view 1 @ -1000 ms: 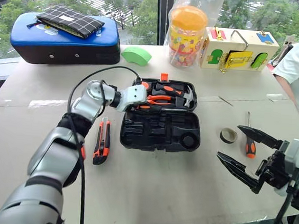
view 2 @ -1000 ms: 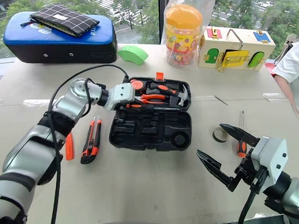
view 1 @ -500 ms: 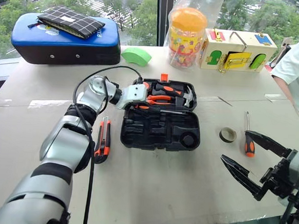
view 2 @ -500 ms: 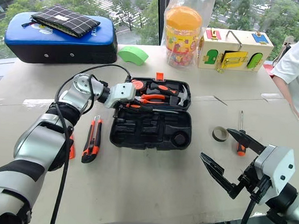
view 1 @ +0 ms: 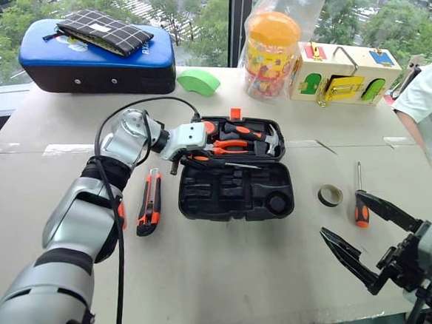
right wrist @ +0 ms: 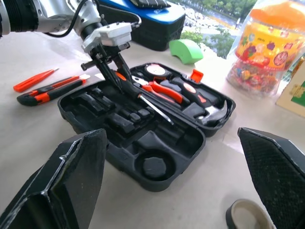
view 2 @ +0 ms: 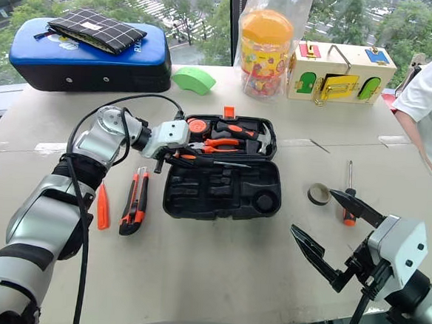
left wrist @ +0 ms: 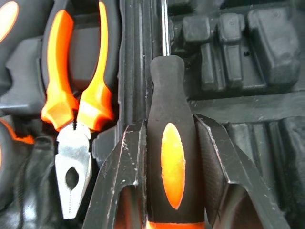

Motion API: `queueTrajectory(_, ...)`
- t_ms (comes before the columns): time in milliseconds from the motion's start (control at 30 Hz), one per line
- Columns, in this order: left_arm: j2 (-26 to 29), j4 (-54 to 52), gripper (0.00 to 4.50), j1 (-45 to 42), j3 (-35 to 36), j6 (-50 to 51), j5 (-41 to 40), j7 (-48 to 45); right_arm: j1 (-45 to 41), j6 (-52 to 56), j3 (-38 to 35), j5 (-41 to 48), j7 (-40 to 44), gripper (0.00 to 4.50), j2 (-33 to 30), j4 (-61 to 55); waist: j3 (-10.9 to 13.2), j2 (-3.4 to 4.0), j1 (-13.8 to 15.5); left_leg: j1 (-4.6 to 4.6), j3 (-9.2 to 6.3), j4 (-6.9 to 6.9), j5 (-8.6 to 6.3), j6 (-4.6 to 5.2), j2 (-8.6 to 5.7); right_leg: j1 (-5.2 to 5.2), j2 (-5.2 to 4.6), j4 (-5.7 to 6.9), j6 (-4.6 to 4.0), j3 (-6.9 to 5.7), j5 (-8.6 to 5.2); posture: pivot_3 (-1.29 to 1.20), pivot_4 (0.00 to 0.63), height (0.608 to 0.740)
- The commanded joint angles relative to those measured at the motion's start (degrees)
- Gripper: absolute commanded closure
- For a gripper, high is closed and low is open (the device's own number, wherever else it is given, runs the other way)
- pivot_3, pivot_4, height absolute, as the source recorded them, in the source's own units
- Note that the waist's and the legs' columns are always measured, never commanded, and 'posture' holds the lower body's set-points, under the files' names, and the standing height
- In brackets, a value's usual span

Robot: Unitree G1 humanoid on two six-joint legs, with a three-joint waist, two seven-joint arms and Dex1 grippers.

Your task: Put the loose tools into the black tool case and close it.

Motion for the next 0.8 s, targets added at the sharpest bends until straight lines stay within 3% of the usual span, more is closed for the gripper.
queueTrajectory(33, 1.7, -8.6, 3.68, 1.6, 0.3, 7.0, -1.2, -1.6, 1.2, -3.1, -1.9, 0.1, 0.3, 0.0, 0.3, -1.9, 0.0, 0.05, -0.1, 0.0, 0.0, 0.0, 0.0, 0.0, 0.0, 0.0, 0.0, 0.0, 0.0, 0.0, 0.0, 0.0, 0.15, 0.74)
queueTrajectory(200, 3.0, -16.0, 3.68, 5.0, -0.3, 11.7, -0.7, -0.7, 0.8, -3.6, 0.1, -0.6, -0.8, 0.0, -0.2, -1.9, 0.1, 0.1, -0.2, 0.02, -0.01, -0.01, 0.0, 0.0, 0.04, 0.0, 0.02, 0.0, -0.01, 0.01, 0.0, 0.0, 0.15, 0.74)
queueTrajectory(400, 3.6, -17.8, 3.68, 6.5, -1.8, 14.6, 1.1, 1.3, -0.1, -2.6, -0.7, -0.4, -0.3, 0.0, -0.3, -1.9, 0.0, 0.08, 0.2, 0.01, -0.01, 0.0, 0.0, 0.0, 0.02, 0.02, -0.02, -0.03, -0.01, 0.01, 0.0, 0.0, 0.15, 0.74)
queueTrajectory(567, 3.8, -27.5, 3.68, 8.0, -0.3, 31.1, -2.7, 2.0, 0.8, -2.9, -1.3, -0.6, 0.3, 0.0, 0.1, -1.9, 0.1, 0.12, 0.0, 0.02, -0.01, 0.0, 0.0, 0.0, 0.03, 0.02, -0.01, -0.03, -0.01, 0.01, -0.01, 0.0, 0.15, 0.74)
queueTrajectory(800, 3.7, -28.2, 3.68, 9.3, 0.5, 37.7, -3.5, 8.0, -0.6, -2.2, 0.2, -1.7, 1.1, 0.0, 0.3, -1.3, 0.1, 0.15, 0.0, 0.04, -0.03, 0.01, 0.0, 0.0, 0.04, 0.02, 0.01, -0.02, -0.01, 0.0, -0.01, 0.0, 0.15, 0.74)
